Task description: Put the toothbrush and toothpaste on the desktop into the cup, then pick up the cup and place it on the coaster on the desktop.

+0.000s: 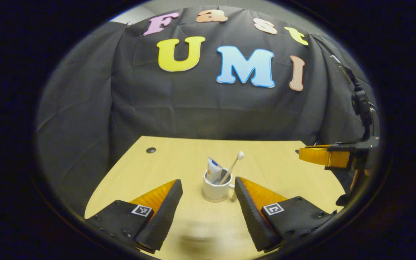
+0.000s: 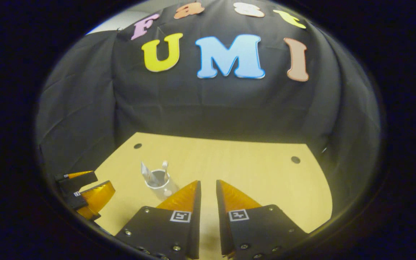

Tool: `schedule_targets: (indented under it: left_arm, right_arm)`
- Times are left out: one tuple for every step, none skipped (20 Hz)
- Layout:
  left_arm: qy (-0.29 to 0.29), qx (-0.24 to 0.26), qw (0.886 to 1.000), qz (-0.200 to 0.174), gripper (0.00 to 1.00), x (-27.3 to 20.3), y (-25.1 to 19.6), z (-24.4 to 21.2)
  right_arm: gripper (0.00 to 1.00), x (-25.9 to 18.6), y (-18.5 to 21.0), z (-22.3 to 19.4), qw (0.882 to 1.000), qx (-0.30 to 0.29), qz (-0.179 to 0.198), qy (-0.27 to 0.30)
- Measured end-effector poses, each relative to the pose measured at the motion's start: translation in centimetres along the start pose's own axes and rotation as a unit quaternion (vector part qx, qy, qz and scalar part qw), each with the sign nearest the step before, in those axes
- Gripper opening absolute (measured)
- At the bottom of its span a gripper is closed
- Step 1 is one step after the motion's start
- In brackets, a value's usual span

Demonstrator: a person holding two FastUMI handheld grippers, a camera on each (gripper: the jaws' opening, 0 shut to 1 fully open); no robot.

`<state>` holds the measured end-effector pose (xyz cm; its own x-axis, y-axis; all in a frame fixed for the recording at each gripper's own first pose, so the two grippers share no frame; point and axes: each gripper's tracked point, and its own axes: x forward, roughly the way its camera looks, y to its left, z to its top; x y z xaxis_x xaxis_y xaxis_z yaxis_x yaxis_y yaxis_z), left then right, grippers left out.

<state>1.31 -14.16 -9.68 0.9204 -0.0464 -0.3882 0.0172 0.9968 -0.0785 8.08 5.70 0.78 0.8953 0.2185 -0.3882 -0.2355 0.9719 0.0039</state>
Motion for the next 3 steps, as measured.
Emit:
schedule_targets:
  left_arm:
    - [-0.017,0.000,1.000,-0.002,0.95,-0.1,-0.6,1.5]
    - [-0.037,-0.003,0.999,-0.006,0.95,-0.5,-1.3,2.8]
    - [-0.060,-0.006,0.998,-0.010,0.95,-1.0,-1.9,4.4]
  right_arm:
    - [0.23,-0.7,-0.4,1.1,1.000,-0.003,-0.009,-0.021]
    - [0.23,-1.4,-0.7,1.9,0.999,-0.007,-0.017,-0.041]
    - [0.24,-2.0,-1.0,2.8,0.998,-0.009,-0.021,-0.063]
